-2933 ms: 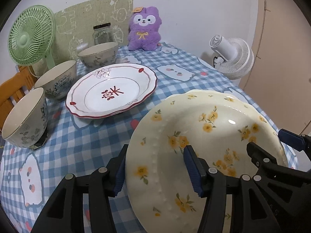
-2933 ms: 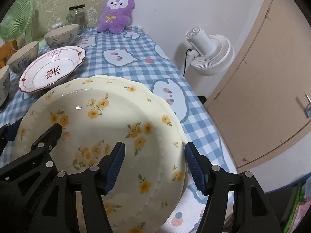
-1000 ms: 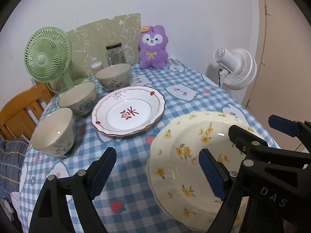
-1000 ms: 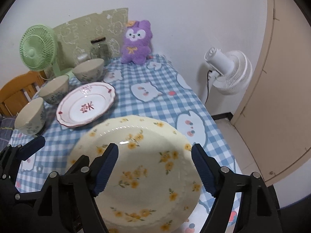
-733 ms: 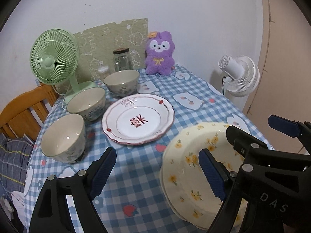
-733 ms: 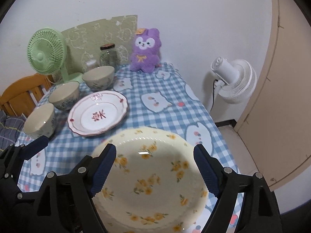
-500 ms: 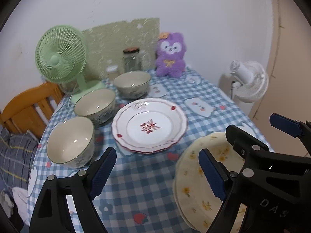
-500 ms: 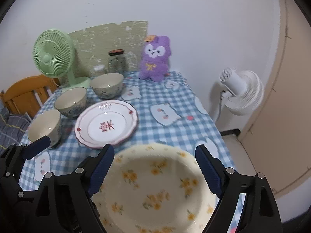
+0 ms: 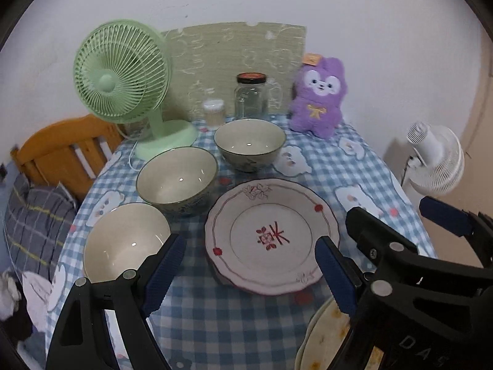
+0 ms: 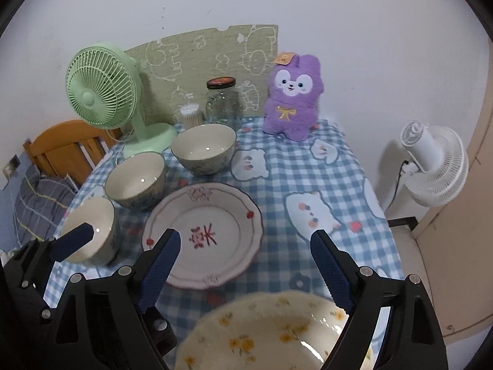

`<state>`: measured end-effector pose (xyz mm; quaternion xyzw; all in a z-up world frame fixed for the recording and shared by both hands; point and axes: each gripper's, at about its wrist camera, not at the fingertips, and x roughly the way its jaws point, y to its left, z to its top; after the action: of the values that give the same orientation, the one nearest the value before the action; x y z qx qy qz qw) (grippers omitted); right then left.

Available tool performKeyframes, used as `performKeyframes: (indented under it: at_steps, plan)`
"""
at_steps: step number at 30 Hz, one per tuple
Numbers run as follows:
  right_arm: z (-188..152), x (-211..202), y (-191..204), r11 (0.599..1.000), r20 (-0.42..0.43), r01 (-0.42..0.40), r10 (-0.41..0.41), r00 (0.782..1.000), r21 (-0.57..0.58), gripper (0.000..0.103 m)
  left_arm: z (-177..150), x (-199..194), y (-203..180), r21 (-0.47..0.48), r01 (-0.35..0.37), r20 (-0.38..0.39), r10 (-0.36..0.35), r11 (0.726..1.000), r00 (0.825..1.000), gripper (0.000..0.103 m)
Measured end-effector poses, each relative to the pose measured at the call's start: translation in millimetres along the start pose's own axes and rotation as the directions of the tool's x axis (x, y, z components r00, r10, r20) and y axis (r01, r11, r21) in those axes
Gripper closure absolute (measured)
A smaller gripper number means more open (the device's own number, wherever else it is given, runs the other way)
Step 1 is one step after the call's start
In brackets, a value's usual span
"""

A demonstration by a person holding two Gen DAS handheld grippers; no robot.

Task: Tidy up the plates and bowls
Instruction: 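Move both grippers to the rim of the white red-character plate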

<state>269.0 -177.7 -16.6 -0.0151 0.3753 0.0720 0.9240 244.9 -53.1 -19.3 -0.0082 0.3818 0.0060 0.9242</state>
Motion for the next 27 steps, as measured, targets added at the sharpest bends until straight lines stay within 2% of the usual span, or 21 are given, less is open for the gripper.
performKeyframes:
  at_steps: [3,9,11,13,15,18,22,25,26,27]
  plan:
    - [11,13,6,0.999,-0.042,-0.003,0.001,0.999,-0.042,0.014,6,17,2,-0.048,0.009,-0.059,-0.012,0.999,0.998,0.015]
    - [18,47,4,0.998,-0.104,-0.028,0.022,0.994,-0.052,0.014,6,50,4,-0.123,-0.055,-0.13,0.039,0.991,0.991,0.023]
    - [19,61,1,0.998,-0.128,-0.037,0.03,0.991,-0.046,0.015,6,59,4,-0.123,-0.066,-0.148,0.048,0.99,0.988,0.024]
    - [18,71,0,0.998,-0.144,-0.036,0.029,0.989,-0.049,0.015,5,69,3,-0.122,-0.079,-0.164,0.058,0.989,0.985,0.028]
    - [17,80,-3,0.998,-0.15,-0.03,0.022,0.988,-0.051,0.015,3,76,2,-0.123,-0.124,-0.168,0.103,0.985,0.98,0.033]
    - [15,95,-5,0.998,-0.172,-0.038,0.03,0.985,-0.045,0.015,1,84,1,-0.102,-0.172,-0.165,0.153,0.98,0.974,0.034]
    - [12,113,-3,0.998,-0.206,-0.051,0.041,0.978,-0.046,0.016,-2,102,5,-0.114,-0.165,-0.216,0.138,0.98,0.967,0.033]
    - [12,121,1,0.997,-0.223,-0.062,0.049,0.974,-0.052,0.018,-4,112,11,-0.119,-0.189,-0.246,0.155,0.975,0.957,0.033]
    - [11,124,2,0.997,-0.226,-0.062,0.049,0.973,-0.053,0.018,-5,113,12,-0.117,-0.188,-0.246,0.155,0.975,0.957,0.038]
    - [11,127,3,0.997,-0.231,-0.063,0.049,0.972,-0.054,0.018,-6,114,12,-0.112,-0.189,-0.249,0.156,0.976,0.956,0.038]
